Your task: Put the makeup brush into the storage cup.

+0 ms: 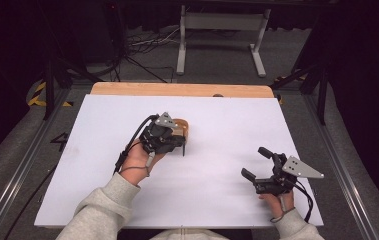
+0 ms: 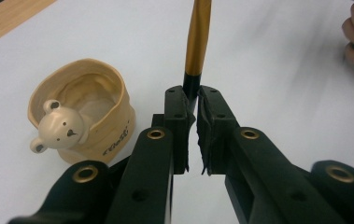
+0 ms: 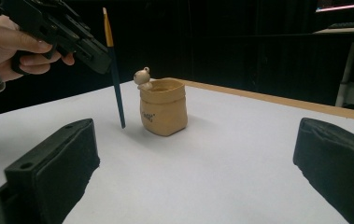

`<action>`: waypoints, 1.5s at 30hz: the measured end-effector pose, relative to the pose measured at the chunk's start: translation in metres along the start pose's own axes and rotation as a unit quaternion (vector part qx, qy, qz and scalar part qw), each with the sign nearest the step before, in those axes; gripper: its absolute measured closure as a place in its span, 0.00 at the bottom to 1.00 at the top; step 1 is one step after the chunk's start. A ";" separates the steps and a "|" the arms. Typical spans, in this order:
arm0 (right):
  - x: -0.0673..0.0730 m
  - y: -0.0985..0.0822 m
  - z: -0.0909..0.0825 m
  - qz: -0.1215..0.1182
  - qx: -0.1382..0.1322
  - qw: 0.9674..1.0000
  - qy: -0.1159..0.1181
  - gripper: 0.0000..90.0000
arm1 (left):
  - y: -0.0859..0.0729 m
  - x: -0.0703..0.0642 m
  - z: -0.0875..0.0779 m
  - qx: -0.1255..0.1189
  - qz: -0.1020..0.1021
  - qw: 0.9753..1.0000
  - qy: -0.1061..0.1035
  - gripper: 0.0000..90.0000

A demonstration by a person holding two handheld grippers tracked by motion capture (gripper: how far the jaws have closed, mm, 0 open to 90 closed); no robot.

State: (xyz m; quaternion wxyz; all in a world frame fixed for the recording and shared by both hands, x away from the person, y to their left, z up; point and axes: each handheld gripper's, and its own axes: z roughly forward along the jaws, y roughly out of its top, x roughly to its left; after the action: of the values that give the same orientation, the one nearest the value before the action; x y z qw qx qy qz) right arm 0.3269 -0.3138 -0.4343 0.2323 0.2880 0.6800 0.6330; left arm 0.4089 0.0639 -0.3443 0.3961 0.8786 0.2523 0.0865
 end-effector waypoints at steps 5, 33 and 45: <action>0.000 0.000 0.000 0.000 0.000 1.000 0.000 0.00 | 0.003 0.002 -0.007 -0.016 -0.006 1.000 0.008 0.92; 0.000 0.000 0.000 0.002 -0.001 1.000 0.001 0.00 | 0.030 0.016 -0.025 -0.048 -0.022 0.997 0.052 0.92; 0.000 0.000 0.000 0.002 -0.001 1.000 0.002 0.00 | 0.033 0.023 -0.024 -0.064 -0.054 0.992 0.092 0.92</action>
State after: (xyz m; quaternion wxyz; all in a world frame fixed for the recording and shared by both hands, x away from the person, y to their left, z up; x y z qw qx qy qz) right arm 0.3269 -0.3144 -0.4341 0.2302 0.2878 0.6791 0.6348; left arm 0.4328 0.0728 -0.3046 0.4311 0.8247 0.3284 0.1616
